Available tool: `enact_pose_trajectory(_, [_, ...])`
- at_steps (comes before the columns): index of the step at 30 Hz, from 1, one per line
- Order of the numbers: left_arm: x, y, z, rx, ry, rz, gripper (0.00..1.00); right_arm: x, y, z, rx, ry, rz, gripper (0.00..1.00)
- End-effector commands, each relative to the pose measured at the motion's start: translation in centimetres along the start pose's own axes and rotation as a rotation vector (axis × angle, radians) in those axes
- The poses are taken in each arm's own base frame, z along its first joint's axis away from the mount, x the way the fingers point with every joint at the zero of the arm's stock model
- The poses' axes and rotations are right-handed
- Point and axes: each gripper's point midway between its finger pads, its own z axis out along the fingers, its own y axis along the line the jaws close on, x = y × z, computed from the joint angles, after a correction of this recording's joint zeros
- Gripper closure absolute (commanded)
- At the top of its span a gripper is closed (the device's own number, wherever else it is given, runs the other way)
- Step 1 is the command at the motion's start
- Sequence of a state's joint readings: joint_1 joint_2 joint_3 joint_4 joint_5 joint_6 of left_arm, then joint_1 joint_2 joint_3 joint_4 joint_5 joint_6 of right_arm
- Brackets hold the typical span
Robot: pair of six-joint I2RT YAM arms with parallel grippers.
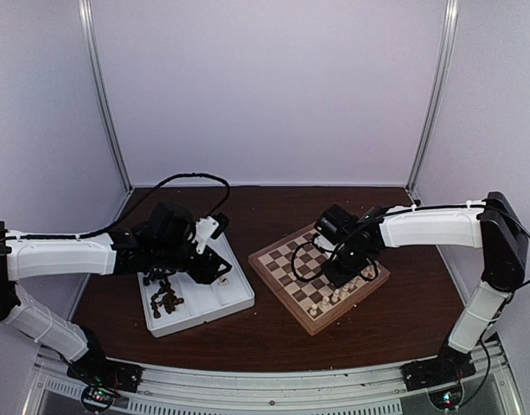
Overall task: Set up the chess pieces on the board
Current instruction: Place the chess piece on the chessboard.
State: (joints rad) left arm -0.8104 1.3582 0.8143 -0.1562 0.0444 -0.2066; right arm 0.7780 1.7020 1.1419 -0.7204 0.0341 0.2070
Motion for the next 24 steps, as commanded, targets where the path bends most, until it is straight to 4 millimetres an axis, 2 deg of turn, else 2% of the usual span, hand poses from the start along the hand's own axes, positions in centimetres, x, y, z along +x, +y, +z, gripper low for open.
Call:
enact_pose_trajectory(1, [-2.2,0.0,-0.5,0.001,-0.054,0.013,0.43,-0.7,0.0,0.0,-0.005,-0.002,-0.003,0.84])
enact_pose_trajectory(14, [-2.1,-0.1,-0.4,0.010,-0.051,0.012,0.43,-0.5,0.1,-0.4,-0.013,0.008,-0.010,0.87])
enact_pose_trajectory(19, [-2.0,-0.1,-0.3,0.010,-0.050,0.013,0.43,-0.5,-0.2,-0.6,0.001,0.007,-0.010,0.80])
enact_pose_trajectory(24, [-2.1,-0.1,-0.3,0.011,-0.051,0.012,0.43,-0.6,-0.3,-0.9,0.001,-0.001,-0.010,0.80])
